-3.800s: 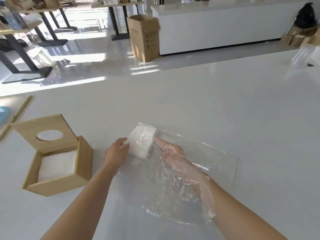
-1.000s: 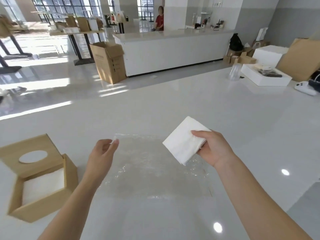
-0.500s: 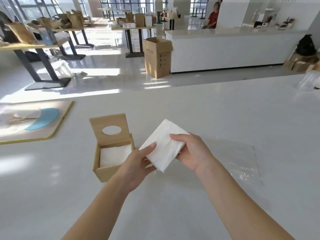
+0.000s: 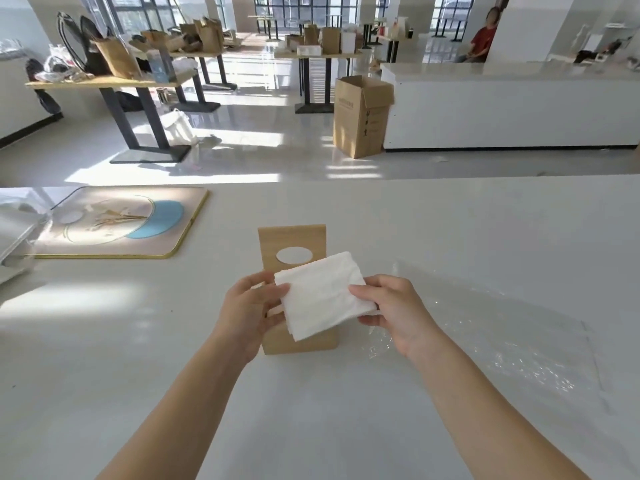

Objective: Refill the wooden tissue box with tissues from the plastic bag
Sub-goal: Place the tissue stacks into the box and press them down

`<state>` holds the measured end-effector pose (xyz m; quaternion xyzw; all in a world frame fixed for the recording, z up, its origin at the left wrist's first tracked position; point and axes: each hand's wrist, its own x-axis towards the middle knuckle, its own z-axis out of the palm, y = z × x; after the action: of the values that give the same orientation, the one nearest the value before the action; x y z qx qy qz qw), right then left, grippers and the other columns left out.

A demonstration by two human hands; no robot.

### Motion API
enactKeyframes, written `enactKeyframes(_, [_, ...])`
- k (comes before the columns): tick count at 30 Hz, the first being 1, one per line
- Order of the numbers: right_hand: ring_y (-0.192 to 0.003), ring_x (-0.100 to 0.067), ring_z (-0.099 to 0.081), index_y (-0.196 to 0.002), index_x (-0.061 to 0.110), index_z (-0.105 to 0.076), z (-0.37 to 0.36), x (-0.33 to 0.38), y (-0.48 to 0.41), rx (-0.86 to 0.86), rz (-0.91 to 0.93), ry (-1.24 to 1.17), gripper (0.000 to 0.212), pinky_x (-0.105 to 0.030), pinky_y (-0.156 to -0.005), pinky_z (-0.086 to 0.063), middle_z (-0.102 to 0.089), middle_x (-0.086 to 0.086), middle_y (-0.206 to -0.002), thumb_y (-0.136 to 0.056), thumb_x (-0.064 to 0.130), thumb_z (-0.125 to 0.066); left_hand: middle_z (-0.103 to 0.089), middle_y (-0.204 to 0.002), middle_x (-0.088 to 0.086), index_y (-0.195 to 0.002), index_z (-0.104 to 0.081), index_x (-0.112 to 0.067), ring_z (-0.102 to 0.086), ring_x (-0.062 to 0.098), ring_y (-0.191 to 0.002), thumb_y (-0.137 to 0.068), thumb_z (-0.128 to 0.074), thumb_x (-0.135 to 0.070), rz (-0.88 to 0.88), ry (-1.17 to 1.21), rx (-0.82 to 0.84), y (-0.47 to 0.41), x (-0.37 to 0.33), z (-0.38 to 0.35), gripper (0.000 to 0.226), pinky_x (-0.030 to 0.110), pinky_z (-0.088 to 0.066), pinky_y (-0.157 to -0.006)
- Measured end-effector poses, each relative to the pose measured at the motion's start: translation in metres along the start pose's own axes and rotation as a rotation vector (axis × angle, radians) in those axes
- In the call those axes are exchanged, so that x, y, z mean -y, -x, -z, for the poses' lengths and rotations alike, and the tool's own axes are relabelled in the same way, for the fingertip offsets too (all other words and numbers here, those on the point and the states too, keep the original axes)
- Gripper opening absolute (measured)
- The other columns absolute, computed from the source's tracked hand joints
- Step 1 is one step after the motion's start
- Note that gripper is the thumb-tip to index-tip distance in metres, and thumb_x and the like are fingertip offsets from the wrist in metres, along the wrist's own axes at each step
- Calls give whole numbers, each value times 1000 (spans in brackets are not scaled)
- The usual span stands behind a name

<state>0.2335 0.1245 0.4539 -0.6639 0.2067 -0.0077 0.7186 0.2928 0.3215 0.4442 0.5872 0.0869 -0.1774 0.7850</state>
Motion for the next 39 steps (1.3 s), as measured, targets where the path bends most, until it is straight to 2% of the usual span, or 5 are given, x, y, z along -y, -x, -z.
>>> enactKeyframes(4, [-65, -15, -58, -77, 4, -69, -13, -4, -7, -32, 45, 128, 10, -26, -61, -44, -66, 0, -69, -80, 14, -67, -65, -100, 13, -109, -57, -9, -65, 24, -83, -77, -66, 5, -47, -31, -35, -12, -13, 13, 36, 35, -54, -63])
enactKeyframes(12, [-68, -20, -60, -71, 9, -66, -37, -10, -27, -143, 105, 320, 9, -28, -62, -44, -71, -12, -78, -76, 16, -69, -66, -82, 5, -83, -59, -9, -64, 14, -73, -76, -69, 6, -153, -242, -137, -39, -21, 19, 19, 24, -53, -44])
enactKeyframes(26, [-66, -22, -52, -86, -10, -62, -43, -23, -45, -143, 96, 493, 26, -44, -70, -52, -66, -24, -79, -79, 16, -66, -67, -94, 9, -96, -59, -9, -64, 29, -90, -79, -69, -6, -202, -612, -220, -57, 0, 21, 20, 51, -56, -79])
enactKeyframes(33, [-65, -17, -38, -82, -13, -56, -45, -28, -48, -113, 94, 653, 29, -29, -59, -31, -49, -26, -71, -78, 15, -62, -65, -91, -1, -98, -63, -14, -64, 24, -87, -81, -69, -13, -272, -821, -277, -57, 4, 18, 19, 46, -54, -80])
enactKeyframes(39, [-57, -23, -36, -57, 12, -39, -46, -25, -50, -90, 121, 841, 26, -30, -53, -28, -42, -8, -59, -76, 13, -57, -63, -89, -5, -99, -64, -15, -61, 20, -80, -82, -68, -18, -315, -928, -306, -57, 8, 18, 18, 29, -43, -69])
